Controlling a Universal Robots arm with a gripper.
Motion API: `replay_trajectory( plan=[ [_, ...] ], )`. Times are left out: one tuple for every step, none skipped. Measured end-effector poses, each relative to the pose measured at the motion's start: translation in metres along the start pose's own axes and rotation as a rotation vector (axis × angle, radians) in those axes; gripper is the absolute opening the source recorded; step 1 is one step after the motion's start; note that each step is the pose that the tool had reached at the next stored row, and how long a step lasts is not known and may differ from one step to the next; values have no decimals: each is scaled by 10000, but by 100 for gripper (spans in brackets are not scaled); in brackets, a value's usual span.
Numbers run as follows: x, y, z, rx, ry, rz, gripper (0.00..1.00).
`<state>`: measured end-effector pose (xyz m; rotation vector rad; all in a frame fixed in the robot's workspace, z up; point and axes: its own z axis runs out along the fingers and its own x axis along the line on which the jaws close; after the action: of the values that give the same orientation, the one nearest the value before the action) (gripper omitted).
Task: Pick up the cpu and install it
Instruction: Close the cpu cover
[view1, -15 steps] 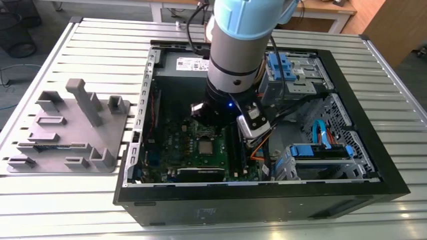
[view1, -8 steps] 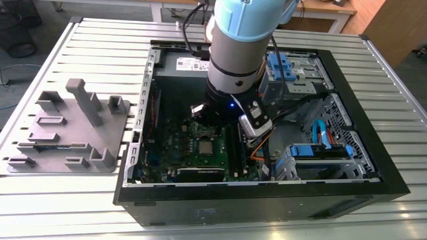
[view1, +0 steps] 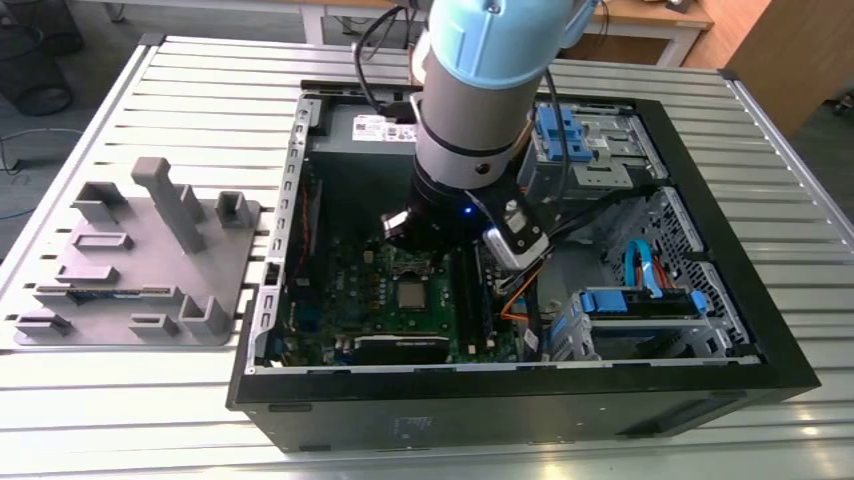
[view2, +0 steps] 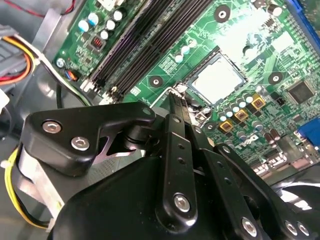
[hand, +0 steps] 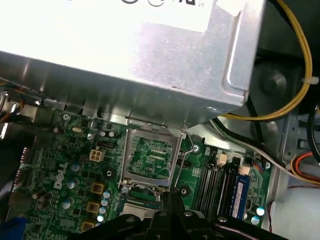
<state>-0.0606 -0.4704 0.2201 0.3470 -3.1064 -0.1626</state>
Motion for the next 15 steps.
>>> replay_trajectory(
  plan=[
    [-1,0,2,-17,5,-108,11],
    [-2,-1,4,-23,12,-195,11],
    [-5,0,5,-23,16,-244,11],
    [-9,1,6,-23,18,-255,11],
    [-18,3,8,-22,20,-257,11],
    [-28,6,11,-23,20,-256,11],
    [-41,11,13,-23,19,-255,11],
    [-53,17,17,-23,19,-255,11],
    [-66,25,19,-22,19,-255,11],
    [-77,34,22,-23,19,-255,11],
    [-90,45,25,-23,19,-255,11],
    [-101,56,28,-23,19,-255,11],
    [-113,68,31,-23,19,-254,11],
    [-125,81,35,-23,19,-254,11],
    [-137,95,38,-23,19,-254,11]
  ],
)
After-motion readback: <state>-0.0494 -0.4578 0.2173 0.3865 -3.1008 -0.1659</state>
